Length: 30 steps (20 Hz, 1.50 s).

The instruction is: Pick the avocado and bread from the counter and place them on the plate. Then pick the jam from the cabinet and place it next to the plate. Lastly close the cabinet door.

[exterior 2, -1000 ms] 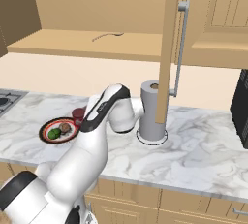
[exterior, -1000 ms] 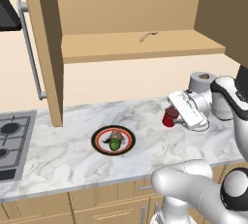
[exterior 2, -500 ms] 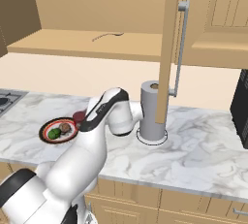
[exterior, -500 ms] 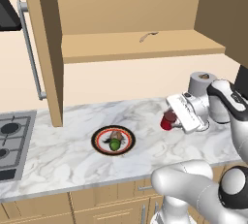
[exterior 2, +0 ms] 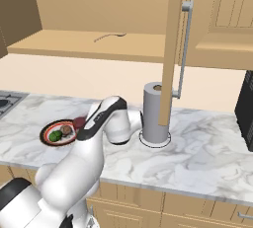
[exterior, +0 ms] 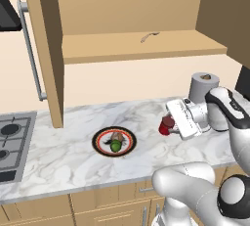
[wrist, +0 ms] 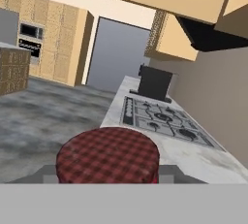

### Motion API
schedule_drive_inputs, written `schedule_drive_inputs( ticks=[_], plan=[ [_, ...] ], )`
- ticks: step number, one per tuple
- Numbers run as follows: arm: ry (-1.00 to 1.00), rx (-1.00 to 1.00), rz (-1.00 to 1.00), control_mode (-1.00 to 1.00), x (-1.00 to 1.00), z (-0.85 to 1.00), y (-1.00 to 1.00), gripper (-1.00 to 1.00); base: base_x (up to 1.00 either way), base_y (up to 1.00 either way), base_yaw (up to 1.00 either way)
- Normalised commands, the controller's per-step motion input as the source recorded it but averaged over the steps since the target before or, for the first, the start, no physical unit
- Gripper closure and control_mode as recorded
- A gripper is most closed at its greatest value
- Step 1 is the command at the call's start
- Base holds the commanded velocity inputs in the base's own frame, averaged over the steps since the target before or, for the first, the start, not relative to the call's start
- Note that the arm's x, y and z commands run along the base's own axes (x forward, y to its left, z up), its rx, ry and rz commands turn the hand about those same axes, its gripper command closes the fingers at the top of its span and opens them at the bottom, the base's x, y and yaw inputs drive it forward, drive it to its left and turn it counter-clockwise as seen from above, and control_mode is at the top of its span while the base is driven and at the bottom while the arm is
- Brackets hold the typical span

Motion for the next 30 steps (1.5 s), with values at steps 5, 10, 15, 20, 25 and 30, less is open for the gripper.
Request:
schedule_drive_inputs(
  ticks=[5, 10, 15, 20, 25, 30],
  plan=[
    [0.0, 0.0, 0.0, -1.0, 0.13, -0.33, 0.0, 1.0, 0.0, 0.0, 0.0],
    [0.0, 0.0, 0.0, -1.0, 0.13, -0.24, 0.0, 1.0, 0.0, 0.0, 0.0],
    [0.0, 0.0, 0.0, -1.0, 0.18, -0.14, 0.0, 1.0, 0.0, 0.0, 0.0],
    [0.0, 0.0, 0.0, -1.0, 0.29, -0.05, 0.0, 1.0, 0.0, 0.0, 0.0],
    [0.0, 0.0, 0.0, -1.0, 0.34, -0.09, 0.0, 1.0, 0.0, 0.0, 0.0],
    [0.01, 0.0, 0.0, -1.0, 0.24, -0.21, 0.0, 1.0, 0.0, 0.0, 0.0]
  ],
)
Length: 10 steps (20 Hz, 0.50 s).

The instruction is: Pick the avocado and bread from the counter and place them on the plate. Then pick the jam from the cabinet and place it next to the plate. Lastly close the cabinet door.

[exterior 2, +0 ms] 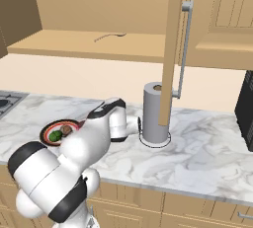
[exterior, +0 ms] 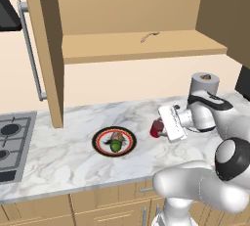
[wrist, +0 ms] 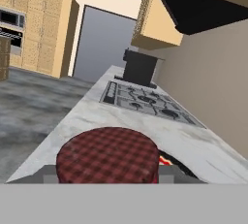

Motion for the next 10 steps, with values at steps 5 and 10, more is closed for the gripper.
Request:
schedule_drive_inputs(
  ticks=[5, 10],
  plan=[
    [0.01, 0.0, 0.0, -1.0, 0.16, -0.22, 0.0, 1.0, 0.0, 0.0, 0.0],
    [0.0, 0.0, 0.0, -1.0, 0.13, -0.13, 0.0, 1.0, 0.0, 0.0, 0.0]
  ],
)
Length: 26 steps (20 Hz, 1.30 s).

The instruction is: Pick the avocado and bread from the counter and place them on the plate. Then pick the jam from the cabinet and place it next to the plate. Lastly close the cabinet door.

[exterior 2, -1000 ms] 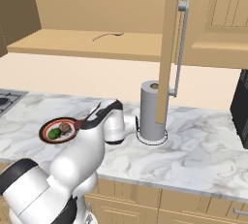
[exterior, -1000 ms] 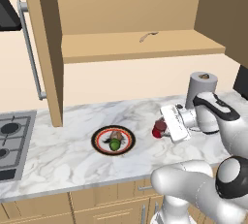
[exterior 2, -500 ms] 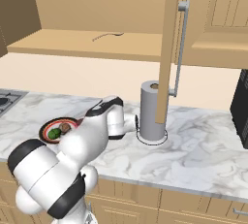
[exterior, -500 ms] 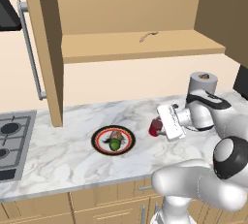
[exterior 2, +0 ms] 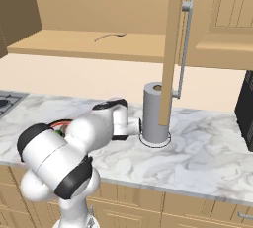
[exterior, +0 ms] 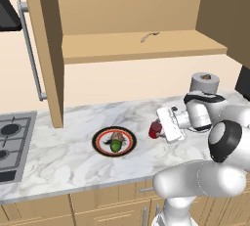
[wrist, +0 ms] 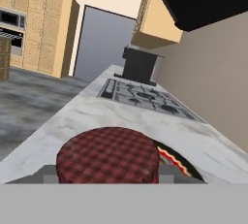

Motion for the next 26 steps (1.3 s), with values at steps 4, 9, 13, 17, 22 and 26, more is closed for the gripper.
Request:
schedule_drive_inputs(
  ticks=[4, 9, 13, 17, 22, 26],
  plan=[
    [0.0, 0.0, 0.0, -1.0, 0.11, -0.16, 0.01, 1.0, 0.0, 0.0, 0.0],
    [0.0, 0.0, -0.01, -1.0, 0.02, -0.19, 0.05, 1.0, 0.0, 0.0, 0.0],
    [0.0, 0.0, -0.02, -1.0, 0.02, -0.12, 0.06, 1.0, 0.0, 0.0, 0.0],
    [0.0, 0.0, -0.02, -1.0, 0.07, -0.09, 0.06, 1.0, 0.0, 0.0, 0.0],
    [0.0, 0.0, -0.02, -1.0, 0.09, -0.13, 0.02, 1.0, 0.0, 0.0, 0.0],
    [0.0, 0.0, -0.02, -1.0, 0.13, -0.23, 0.0, 1.0, 0.0, 0.0, 0.0]
  ],
)
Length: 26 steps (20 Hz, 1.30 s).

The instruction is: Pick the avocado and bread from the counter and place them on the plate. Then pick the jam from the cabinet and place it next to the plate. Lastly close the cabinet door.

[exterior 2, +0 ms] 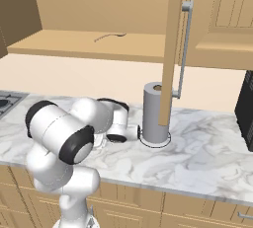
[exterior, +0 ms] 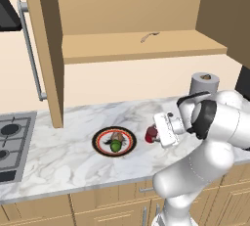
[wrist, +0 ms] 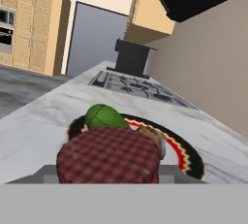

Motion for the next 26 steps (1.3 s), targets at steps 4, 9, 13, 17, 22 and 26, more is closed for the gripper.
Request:
schedule_drive_inputs(
  ticks=[4, 9, 13, 17, 22, 26],
  plan=[
    [0.02, 0.0, -0.02, -1.0, 0.15, -0.2, 0.0, 1.0, 0.0, 0.0, 0.0],
    [0.01, 0.0, -0.02, -1.0, 0.18, -0.14, 0.0, 1.0, 0.0, 0.0, 0.0],
    [0.0, 0.0, -0.01, -1.0, 0.21, -0.15, 0.0, 1.0, 0.0, 0.0, 0.0],
    [0.0, 0.0, 0.0, -1.0, 0.21, -0.2, 0.0, 1.0, 0.0, 0.0, 0.0],
    [0.0, 0.0, 0.0, -1.0, 0.09, -0.25, 0.0, 1.0, 0.0, 0.0, 0.0],
    [0.0, 0.0, 0.0, -1.0, 0.06, -0.21, 0.0, 1.0, 0.0, 0.0, 0.0]
  ],
)
